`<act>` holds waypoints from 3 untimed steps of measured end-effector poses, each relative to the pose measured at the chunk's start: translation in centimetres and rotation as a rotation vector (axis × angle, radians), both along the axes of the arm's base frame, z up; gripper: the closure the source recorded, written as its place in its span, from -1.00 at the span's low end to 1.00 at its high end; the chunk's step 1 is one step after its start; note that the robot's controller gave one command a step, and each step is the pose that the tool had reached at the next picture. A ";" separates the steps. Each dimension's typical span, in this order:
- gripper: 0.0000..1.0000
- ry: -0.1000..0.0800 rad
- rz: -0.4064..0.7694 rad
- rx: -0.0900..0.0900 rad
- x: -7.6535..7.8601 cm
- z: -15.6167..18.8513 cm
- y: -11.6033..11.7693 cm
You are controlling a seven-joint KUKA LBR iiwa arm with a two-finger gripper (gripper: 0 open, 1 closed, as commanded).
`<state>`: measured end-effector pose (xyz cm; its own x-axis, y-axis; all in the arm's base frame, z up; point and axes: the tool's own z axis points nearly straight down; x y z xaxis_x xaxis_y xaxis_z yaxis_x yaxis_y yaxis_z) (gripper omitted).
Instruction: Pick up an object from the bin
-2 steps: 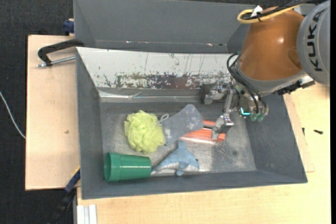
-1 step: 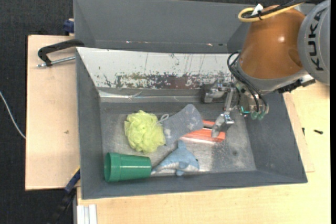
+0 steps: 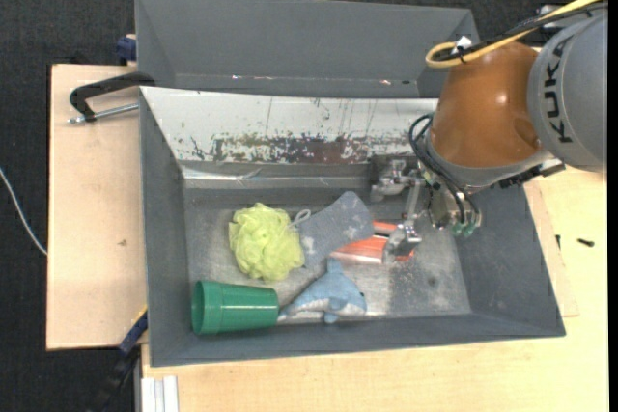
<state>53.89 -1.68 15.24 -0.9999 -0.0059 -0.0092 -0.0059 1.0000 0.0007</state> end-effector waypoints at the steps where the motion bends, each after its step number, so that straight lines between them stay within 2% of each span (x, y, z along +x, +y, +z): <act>1: 1.00 0.008 0.260 -0.002 0.4 -7.7 -0.6; 2: 1.00 0.008 0.260 -0.002 0.4 -7.7 -0.6; 3: 1.00 0.014 0.257 0.001 -0.4 -5.1 -0.9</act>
Offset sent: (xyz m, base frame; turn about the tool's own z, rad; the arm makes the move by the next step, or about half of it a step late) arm 0.0000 0.0000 0.0000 0.0000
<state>53.52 -2.56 10.13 -0.9656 -0.2599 0.0042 -0.2599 0.9656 0.0030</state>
